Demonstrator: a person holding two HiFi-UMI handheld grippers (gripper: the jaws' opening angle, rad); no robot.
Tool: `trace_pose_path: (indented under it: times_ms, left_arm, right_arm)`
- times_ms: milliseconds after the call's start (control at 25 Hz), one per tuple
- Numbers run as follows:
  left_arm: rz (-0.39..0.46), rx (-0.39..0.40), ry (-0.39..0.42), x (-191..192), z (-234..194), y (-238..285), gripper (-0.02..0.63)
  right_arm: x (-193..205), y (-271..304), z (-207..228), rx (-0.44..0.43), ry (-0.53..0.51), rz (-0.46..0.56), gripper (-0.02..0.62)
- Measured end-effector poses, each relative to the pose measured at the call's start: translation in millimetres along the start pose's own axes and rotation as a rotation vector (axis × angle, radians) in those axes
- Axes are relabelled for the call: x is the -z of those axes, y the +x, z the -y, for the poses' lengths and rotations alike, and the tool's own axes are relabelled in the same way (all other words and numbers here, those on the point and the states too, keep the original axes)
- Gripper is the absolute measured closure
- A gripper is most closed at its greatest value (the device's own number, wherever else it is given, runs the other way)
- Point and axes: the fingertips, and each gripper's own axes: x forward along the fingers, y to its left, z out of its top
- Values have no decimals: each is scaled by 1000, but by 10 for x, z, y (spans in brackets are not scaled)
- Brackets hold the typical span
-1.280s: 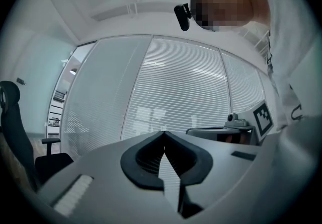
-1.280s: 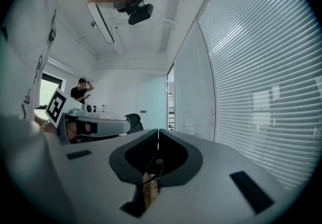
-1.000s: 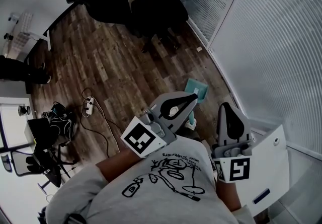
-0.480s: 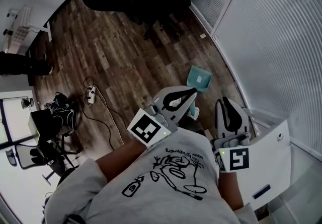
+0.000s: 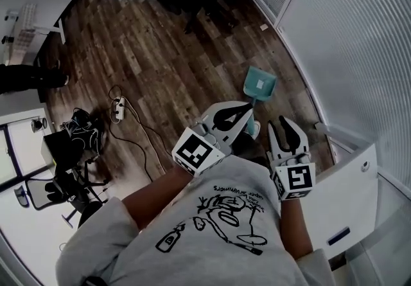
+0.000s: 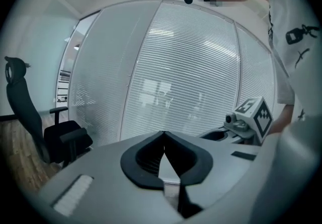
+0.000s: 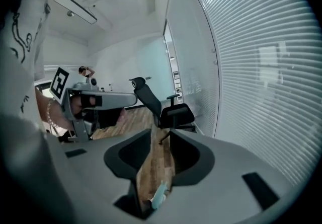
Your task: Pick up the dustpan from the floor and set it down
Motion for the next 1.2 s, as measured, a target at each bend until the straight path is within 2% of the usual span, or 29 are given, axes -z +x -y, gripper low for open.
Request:
trace_pose_path:
  times_ms: [200,400,520,840,1200]
  left_arm:
    - [-51,-11,-33,373,-62,47,604]
    - [-82,-12,-28,598,-99,78,604]
    - [-99,-21,-33,750,-154,79,604]
    - [-156,-32,-74,1065,-293,74,604]
    - [-164,-12,-85,1039,-288,56,604]
  right_arm:
    - [610,265,-12,-29,35,-91,502]
    - [1175,490,14,-55,126,-190,474]
    - [1456,613,6,-68,144,-233,468]
    - [1987,898,-44,-105,178,-354,457]
    - [2518,1147,-106,-141,215,-486,437]
